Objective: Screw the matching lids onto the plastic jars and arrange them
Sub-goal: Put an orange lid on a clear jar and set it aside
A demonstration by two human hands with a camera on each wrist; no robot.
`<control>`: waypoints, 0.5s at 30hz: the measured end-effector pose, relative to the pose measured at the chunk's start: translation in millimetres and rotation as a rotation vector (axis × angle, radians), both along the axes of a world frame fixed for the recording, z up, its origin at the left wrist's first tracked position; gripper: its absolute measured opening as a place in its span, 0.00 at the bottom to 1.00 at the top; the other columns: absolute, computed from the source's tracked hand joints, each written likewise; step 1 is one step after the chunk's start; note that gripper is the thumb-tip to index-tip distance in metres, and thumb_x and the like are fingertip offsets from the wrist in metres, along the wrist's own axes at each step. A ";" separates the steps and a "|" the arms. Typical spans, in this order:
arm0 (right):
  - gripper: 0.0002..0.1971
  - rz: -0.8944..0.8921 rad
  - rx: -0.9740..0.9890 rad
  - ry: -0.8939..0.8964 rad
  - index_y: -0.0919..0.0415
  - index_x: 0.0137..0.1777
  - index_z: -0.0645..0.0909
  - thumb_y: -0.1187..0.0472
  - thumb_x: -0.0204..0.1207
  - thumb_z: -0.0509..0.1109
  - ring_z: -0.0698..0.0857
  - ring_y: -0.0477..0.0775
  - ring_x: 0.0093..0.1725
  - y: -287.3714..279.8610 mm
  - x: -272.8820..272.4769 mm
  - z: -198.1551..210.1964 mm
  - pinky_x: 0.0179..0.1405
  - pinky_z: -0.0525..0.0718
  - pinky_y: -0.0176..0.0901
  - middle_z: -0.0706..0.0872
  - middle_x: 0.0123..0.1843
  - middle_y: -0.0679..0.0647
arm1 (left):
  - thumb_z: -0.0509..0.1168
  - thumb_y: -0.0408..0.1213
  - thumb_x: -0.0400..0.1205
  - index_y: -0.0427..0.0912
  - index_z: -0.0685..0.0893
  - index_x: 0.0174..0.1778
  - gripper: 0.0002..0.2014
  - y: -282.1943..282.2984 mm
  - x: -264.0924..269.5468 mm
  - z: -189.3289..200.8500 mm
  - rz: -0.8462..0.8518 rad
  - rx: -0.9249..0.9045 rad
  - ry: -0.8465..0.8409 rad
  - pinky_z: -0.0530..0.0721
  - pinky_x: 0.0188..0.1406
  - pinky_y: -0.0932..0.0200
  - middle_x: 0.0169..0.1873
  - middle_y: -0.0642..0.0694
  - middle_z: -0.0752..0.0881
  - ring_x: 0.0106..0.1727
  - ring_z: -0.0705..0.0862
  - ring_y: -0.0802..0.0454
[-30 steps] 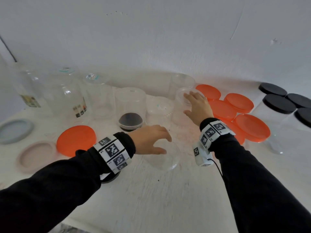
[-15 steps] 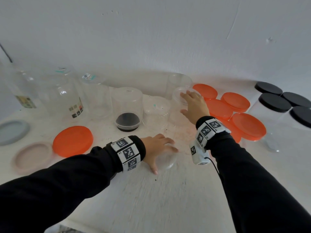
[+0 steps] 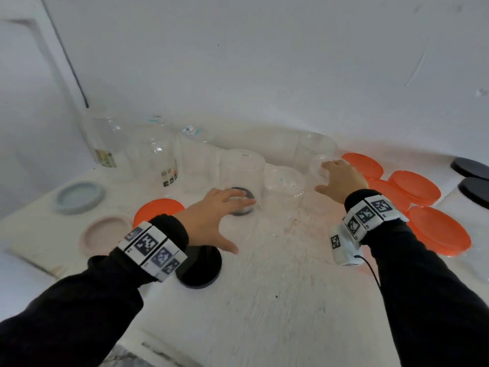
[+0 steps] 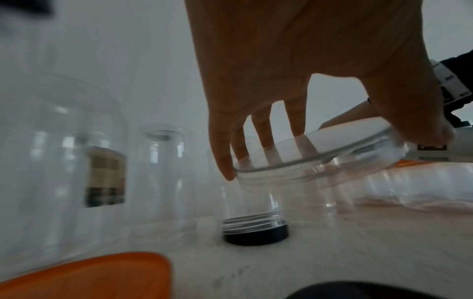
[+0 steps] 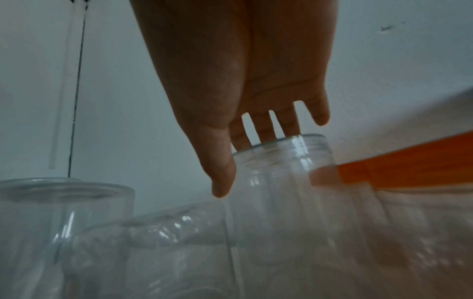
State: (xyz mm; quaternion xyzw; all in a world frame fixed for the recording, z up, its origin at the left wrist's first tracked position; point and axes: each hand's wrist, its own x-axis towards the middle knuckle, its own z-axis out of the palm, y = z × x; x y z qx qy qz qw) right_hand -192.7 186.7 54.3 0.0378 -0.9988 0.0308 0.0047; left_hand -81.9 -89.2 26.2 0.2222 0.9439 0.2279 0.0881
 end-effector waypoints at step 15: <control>0.44 0.425 -0.145 -0.048 0.50 0.81 0.55 0.36 0.68 0.70 0.56 0.64 0.80 -152.7 -4.1 10.8 0.77 0.59 0.62 0.53 0.83 0.56 | 0.77 0.55 0.64 0.70 0.55 0.73 0.47 -99.4 54.7 -5.4 0.336 0.146 0.094 0.62 0.75 0.44 0.77 0.60 0.56 0.75 0.53 0.57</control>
